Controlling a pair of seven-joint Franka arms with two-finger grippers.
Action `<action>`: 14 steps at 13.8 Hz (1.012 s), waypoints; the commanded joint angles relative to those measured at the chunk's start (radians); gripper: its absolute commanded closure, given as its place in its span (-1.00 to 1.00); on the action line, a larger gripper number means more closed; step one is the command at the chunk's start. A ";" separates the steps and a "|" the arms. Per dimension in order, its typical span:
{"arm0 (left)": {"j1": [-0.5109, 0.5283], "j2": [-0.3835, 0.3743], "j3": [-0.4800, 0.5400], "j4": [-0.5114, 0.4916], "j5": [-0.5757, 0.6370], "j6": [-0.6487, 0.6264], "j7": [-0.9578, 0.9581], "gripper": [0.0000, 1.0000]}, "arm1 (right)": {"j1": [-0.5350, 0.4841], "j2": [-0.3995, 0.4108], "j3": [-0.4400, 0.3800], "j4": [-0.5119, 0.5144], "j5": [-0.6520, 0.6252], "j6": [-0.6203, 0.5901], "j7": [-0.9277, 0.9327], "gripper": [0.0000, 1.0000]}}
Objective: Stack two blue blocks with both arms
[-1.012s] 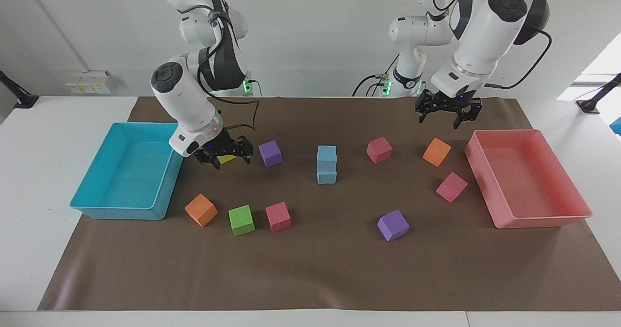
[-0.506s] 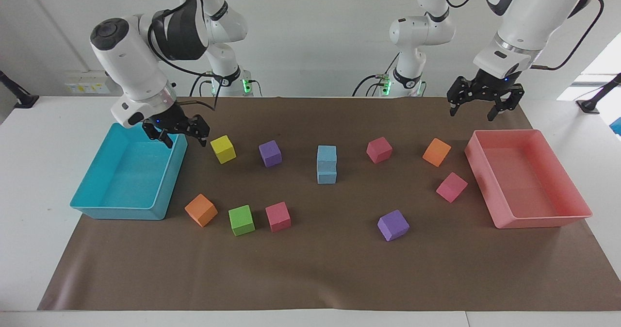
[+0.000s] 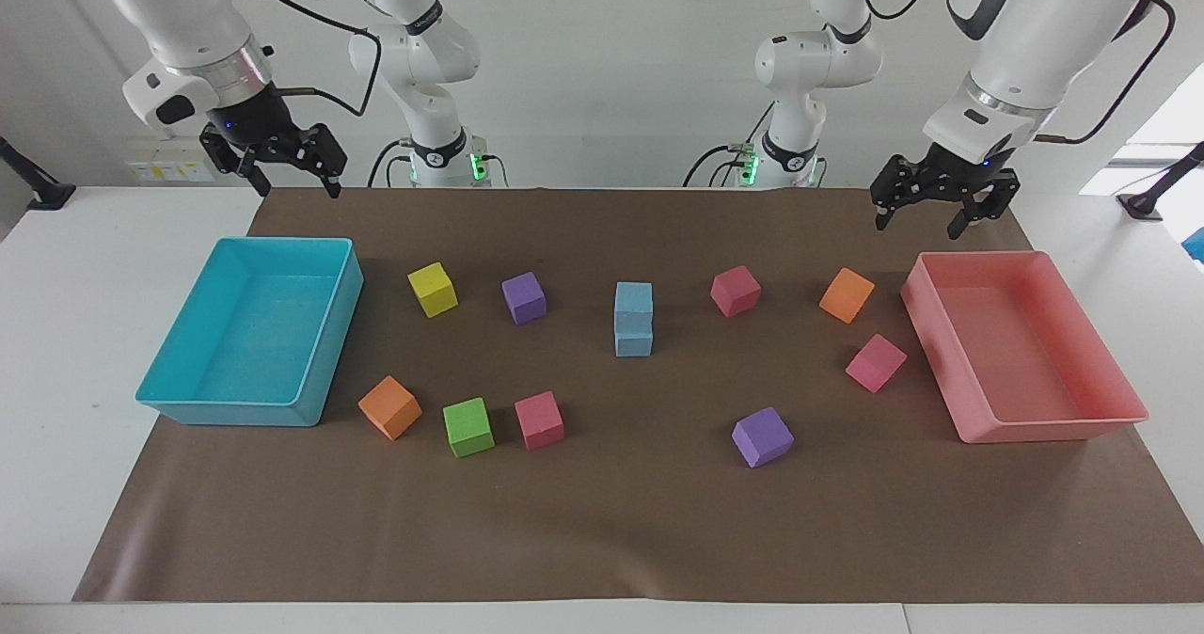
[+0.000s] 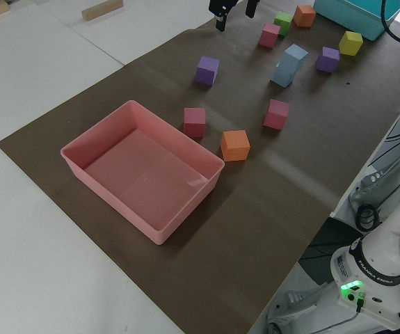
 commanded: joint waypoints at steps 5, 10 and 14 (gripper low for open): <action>0.035 0.000 -0.008 0.020 -0.003 -0.023 0.003 -1.00 | -0.008 -0.059 -0.007 -0.007 -0.016 -0.010 0.008 -1.00; -0.087 -0.013 0.118 0.009 -0.001 -0.034 0.011 -1.00 | 0.003 -0.061 -0.006 -0.019 -0.026 0.001 0.007 -1.00; -0.079 -0.014 0.118 -0.002 0.014 -0.046 0.016 -1.00 | 0.006 -0.067 -0.004 -0.032 -0.037 0.003 -0.013 -1.00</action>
